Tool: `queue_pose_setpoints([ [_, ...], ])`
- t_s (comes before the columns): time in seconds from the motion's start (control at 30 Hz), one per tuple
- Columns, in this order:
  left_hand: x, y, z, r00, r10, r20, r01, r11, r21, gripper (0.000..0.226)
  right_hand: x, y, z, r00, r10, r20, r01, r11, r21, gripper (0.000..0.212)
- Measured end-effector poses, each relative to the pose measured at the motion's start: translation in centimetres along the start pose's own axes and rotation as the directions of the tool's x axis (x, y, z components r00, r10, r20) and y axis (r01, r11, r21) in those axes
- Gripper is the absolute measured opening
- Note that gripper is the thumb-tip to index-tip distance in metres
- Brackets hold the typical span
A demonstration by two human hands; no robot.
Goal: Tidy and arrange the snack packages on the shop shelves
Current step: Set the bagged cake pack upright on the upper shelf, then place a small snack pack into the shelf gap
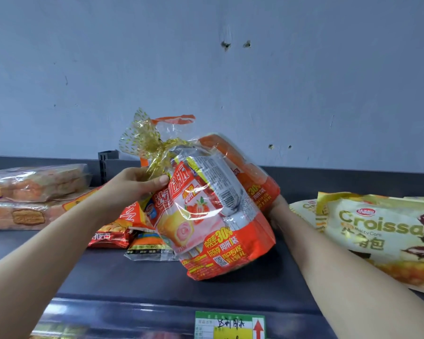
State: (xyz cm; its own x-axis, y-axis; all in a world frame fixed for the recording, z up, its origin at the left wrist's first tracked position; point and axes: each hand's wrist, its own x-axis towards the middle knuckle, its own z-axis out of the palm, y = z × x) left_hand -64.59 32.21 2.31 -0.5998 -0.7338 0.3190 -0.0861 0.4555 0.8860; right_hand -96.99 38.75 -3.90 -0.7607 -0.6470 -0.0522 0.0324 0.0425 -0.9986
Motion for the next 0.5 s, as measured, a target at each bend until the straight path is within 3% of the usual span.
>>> queue_pose_setpoints([
  [0.07,0.0,-0.1,-0.1,0.999,-0.02,-0.025,0.02,1.0,0.014,0.112,-1.6,-2.0,-0.2,0.998,-0.017,-0.059,0.024,0.992,0.122,0.024],
  [0.13,-0.1,-0.2,-0.1,0.998,-0.032,-0.06,0.033,0.999,0.008,0.115,-2.6,-4.1,-0.6,0.987,-0.062,-0.146,0.082,0.987,0.135,0.023],
  [0.17,-0.1,-0.1,0.1,0.997,-0.037,-0.072,0.037,0.999,-0.004,0.109,-3.1,-5.4,-0.8,0.971,-0.11,-0.214,0.132,0.987,0.092,0.021],
  [0.27,0.3,0.4,1.1,0.992,-0.061,-0.107,0.056,0.997,-0.052,0.054,-4.2,-8.8,-1.4,0.897,-0.28,-0.343,0.302,0.953,0.012,0.014],
  [0.33,1.1,1.0,2.4,0.988,-0.068,-0.139,0.065,0.998,-0.023,0.043,-5.2,-10.9,-1.6,0.841,-0.388,-0.378,0.407,0.913,-0.03,0.012],
  [0.43,2.7,2.4,5.5,0.972,0.029,-0.232,0.013,0.984,0.175,0.042,-7.4,-13.3,-1.8,0.728,-0.557,-0.399,0.563,0.818,-0.116,0.014],
  [0.5,4.1,3.3,7.5,0.954,0.097,-0.284,0.006,0.94,0.34,0.046,-8.6,-14.1,-1.9,0.699,-0.592,-0.402,0.604,0.789,-0.11,0.018],
])
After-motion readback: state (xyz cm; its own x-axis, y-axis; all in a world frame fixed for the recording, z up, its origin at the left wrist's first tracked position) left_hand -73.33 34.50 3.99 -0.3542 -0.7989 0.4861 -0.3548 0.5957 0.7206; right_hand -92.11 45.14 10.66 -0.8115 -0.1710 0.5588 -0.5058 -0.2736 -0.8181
